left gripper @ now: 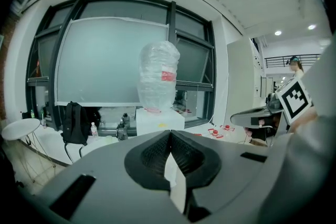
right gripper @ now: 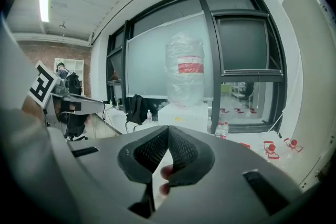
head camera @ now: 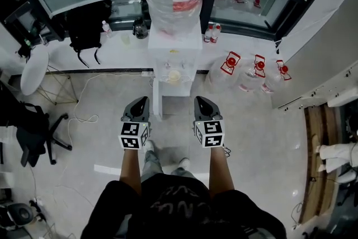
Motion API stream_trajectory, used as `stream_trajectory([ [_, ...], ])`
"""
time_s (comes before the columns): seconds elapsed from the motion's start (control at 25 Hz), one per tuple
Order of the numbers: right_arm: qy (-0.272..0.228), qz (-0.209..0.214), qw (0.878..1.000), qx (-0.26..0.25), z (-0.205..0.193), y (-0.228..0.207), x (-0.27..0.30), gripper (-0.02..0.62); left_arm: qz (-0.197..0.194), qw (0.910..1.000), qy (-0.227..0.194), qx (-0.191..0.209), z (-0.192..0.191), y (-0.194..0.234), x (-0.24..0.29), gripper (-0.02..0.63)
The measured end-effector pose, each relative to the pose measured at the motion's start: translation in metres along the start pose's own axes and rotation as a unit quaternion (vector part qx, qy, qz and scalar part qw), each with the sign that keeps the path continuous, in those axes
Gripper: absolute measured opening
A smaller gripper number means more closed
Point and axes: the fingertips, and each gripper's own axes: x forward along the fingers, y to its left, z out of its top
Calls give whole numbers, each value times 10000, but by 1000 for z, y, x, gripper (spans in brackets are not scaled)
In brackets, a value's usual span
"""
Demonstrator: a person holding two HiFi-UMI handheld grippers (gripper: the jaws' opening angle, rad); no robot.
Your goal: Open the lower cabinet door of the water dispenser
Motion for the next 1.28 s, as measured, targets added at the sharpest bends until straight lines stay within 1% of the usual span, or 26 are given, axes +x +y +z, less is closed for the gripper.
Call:
stream_trajectory([
  [0.16, -134, -6, 9998, -175, 13, -6, -15, 14, 64, 9998, -118, 167, 10, -9, -10, 12],
  [0.48, -357, 29, 9991, -214, 31, -16, -36, 14, 192, 9987, -349, 325, 34, -16, -28, 12],
  [0.68, -433, 72, 9986, -289, 37, -20, -45, 14, 293, 9979, -488, 320, 47, -19, -36, 12],
  [0.88, -498, 72, 9982, -337, 43, -23, -51, 14, 270, 9973, -600, 335, 57, -25, -40, 12],
  [1.28, -525, -31, 9980, -362, 44, -28, -63, 14, 312, 9972, -638, 244, 58, -27, -49, 12],
])
